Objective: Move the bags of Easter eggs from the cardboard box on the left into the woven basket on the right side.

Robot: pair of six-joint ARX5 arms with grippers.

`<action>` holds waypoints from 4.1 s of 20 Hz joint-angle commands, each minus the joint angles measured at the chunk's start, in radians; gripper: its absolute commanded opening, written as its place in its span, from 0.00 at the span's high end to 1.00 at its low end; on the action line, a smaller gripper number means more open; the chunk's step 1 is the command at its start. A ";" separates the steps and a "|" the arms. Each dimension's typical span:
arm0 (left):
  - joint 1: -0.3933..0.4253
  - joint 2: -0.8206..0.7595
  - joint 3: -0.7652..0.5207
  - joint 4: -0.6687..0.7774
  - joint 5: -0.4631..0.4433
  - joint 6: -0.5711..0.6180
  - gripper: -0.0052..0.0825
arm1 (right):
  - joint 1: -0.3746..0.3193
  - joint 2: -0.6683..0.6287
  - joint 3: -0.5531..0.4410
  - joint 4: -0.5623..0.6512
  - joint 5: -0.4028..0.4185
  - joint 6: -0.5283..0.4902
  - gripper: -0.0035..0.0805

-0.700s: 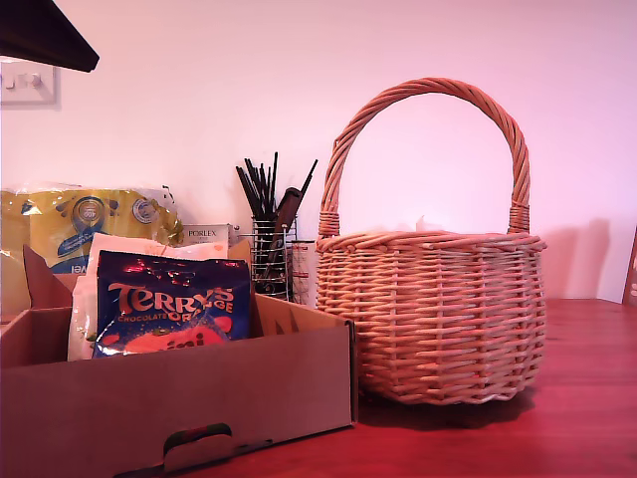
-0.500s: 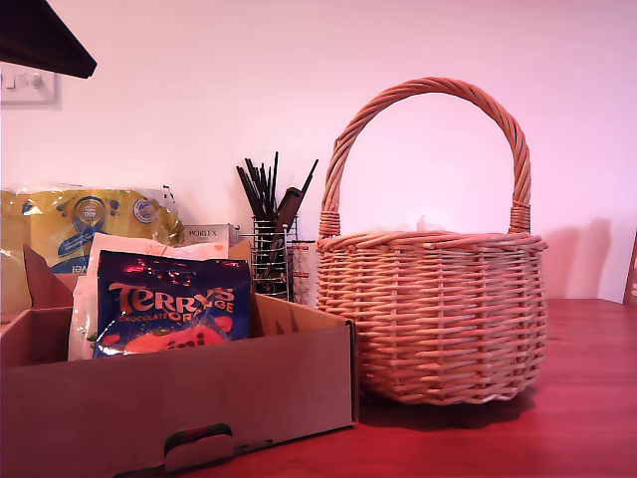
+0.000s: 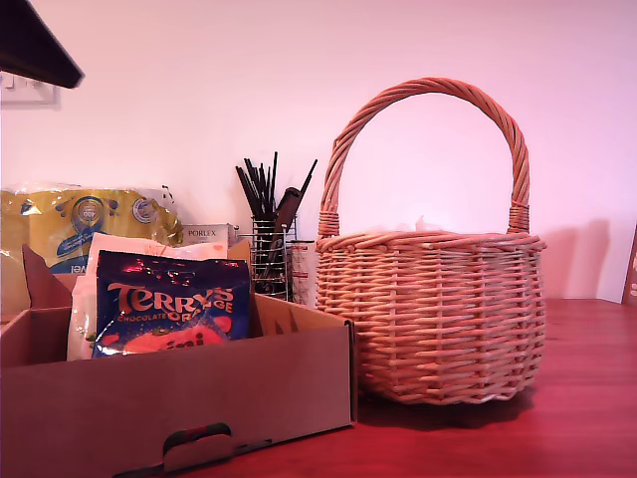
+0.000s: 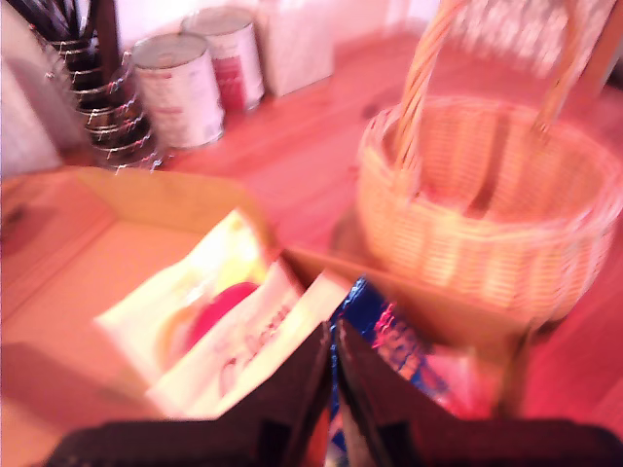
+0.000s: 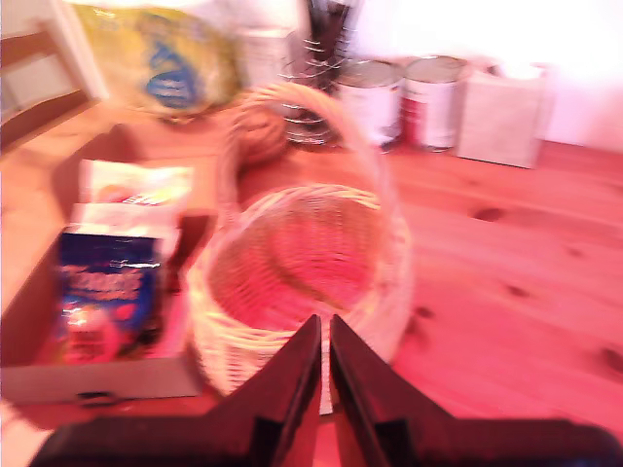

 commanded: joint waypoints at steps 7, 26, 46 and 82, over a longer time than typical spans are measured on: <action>0.040 0.065 0.077 -0.269 0.199 0.373 0.74 | 0.026 0.129 -0.004 0.029 -0.080 -0.085 0.97; 0.077 0.652 0.078 0.042 0.248 0.467 0.04 | 0.087 0.198 -0.004 0.062 -0.079 -0.104 0.97; -0.016 0.789 0.078 0.023 0.362 0.319 0.58 | 0.090 0.205 -0.004 0.061 -0.075 -0.104 0.97; -0.226 0.885 0.559 0.094 0.478 0.291 0.96 | 0.090 0.204 -0.004 0.060 -0.074 -0.104 0.97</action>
